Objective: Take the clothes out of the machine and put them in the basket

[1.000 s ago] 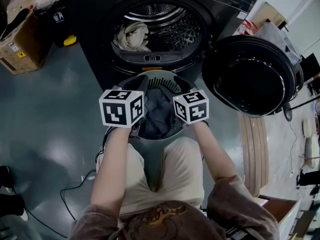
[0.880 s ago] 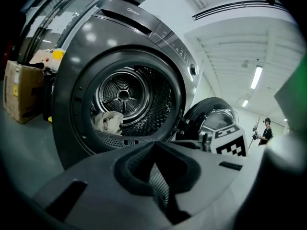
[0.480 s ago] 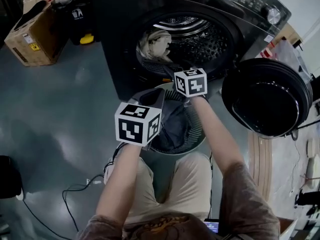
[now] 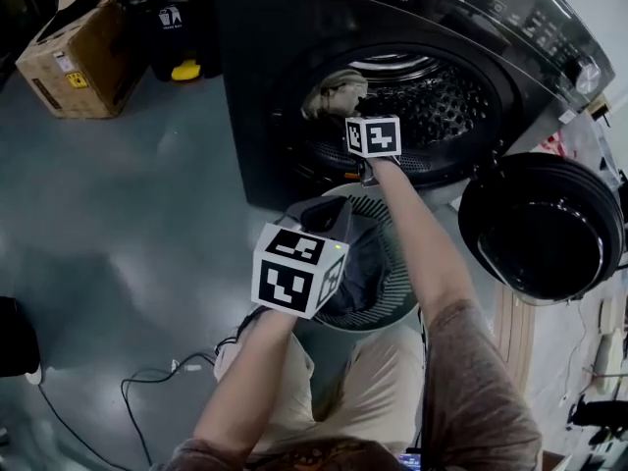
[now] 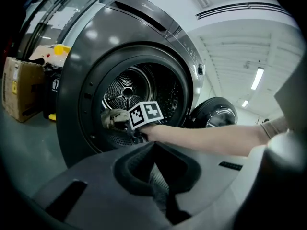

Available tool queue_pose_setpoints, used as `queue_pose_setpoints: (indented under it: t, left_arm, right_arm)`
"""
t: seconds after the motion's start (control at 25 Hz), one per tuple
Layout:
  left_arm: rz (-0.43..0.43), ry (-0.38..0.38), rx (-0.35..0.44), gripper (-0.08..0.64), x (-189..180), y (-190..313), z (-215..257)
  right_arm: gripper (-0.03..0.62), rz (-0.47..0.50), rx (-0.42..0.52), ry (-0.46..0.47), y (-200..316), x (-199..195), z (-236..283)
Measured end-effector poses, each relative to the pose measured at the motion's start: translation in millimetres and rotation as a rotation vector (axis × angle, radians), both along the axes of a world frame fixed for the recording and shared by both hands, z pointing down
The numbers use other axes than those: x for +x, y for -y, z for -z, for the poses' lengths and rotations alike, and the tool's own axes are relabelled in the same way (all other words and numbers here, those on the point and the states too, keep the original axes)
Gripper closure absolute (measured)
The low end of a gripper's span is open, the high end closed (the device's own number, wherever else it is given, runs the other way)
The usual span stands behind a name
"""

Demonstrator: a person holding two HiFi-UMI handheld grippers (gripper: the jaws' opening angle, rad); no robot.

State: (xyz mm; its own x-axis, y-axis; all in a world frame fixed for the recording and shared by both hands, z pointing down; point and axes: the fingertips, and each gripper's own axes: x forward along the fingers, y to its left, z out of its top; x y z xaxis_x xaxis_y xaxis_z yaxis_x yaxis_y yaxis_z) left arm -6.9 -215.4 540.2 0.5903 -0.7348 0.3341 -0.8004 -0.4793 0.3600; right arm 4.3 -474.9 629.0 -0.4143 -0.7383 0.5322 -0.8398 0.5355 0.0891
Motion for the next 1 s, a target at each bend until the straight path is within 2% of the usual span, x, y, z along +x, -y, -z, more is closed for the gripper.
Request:
queue_pose_setpoints:
  t: [0.08,0.2,0.4,0.52,0.56,0.6,0.68,0.84,1.0]
  left_arm:
    - [-0.012,0.002,-0.006,0.555,2,2,-1]
    - [-0.018,0.004,-0.016,0.555,-2,6,-3]
    - [-0.013,-0.006,-0.024,0.555,-8,8,-6]
    - [-0.019,-0.021,-0.027,0.555,-6,8,-5]
    - [-0.023,-0.025,-0.026,0.555,-5,8,-4]
    - [-0.028,-0.029,-0.025,0.555,-4,7,-3]
    - [-0.034,-0.04,-0.026,0.555,-2,6,-1]
    - [-0.021,-0.066,-0.027,0.555,-4,7,2]
    - [-0.03,-0.053,-0.023,0.555,4,3,4]
  right_arm:
    - [0.229,0.004,-0.011,-0.066,12,-3,-8]
    - [0.212,0.034,0.004,-0.125,27,-15,-12]
    - [0.248,0.055,-0.064,-0.146,38,-26,-22]
    - [0.345,0.023,-0.071,-0.152,43,-22,-20]
    - [0.412,0.002,-0.069,-0.141,43,-18,-20]
    - [0.511,-0.014,-0.063,-0.127,43,-15,-19]
    - [0.557,-0.024,-0.038,-0.119,37,-9,-15]
    - [0.569,0.021,0.013,-0.137,11,2,0]
    - [0.572,0.053,0.033,-0.061,-32,17,24]
